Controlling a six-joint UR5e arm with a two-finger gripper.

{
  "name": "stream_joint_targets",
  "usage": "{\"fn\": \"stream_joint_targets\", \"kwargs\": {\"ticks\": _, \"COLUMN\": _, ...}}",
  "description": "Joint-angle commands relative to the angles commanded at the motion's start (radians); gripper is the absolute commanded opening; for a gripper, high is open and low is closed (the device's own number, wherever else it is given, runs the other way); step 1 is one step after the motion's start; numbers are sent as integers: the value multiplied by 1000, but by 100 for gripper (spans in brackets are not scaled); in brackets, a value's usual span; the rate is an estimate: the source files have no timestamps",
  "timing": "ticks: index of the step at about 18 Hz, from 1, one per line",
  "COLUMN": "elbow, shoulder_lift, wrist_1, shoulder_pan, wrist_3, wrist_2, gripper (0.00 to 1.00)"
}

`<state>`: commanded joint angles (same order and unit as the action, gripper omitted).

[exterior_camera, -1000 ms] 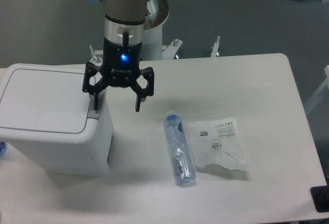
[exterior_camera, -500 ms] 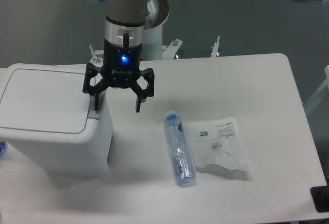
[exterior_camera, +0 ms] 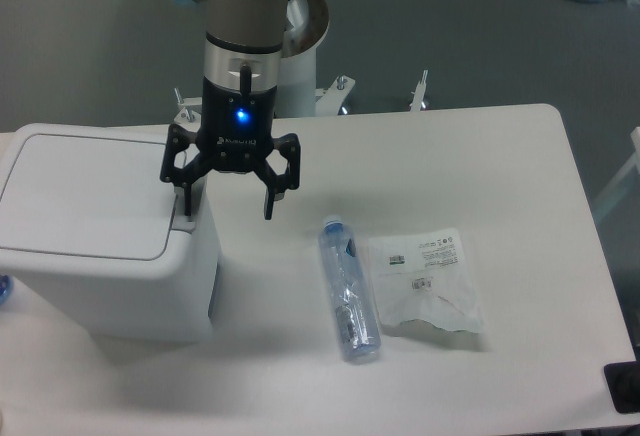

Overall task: Open the trash can
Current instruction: 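Raise the gripper away as the trash can lid swings open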

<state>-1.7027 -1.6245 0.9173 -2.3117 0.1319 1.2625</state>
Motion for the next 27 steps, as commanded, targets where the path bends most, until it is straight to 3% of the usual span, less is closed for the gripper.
{"fn": "stream_joint_targets", "kwargs": {"ticks": 14, "elbow": 3, "shoulder_lift": -6, "wrist_1": 0, "shoulder_pan": -2, "wrist_3": 5, "wrist_2": 3, "gripper": 100}}
{"fn": "stream_joint_targets", "kwargs": {"ticks": 21, "elbow": 58, "shoulder_lift": 37, "wrist_1": 0, "shoulder_pan": -31, "wrist_3": 12, "wrist_2": -2, "gripper": 100}}
{"fn": "stream_joint_targets", "kwargs": {"ticks": 27, "elbow": 117, "shoulder_lift": 37, "wrist_1": -3, "shoulder_pan": -115, "wrist_3": 12, "wrist_2": 6, "gripper": 100}}
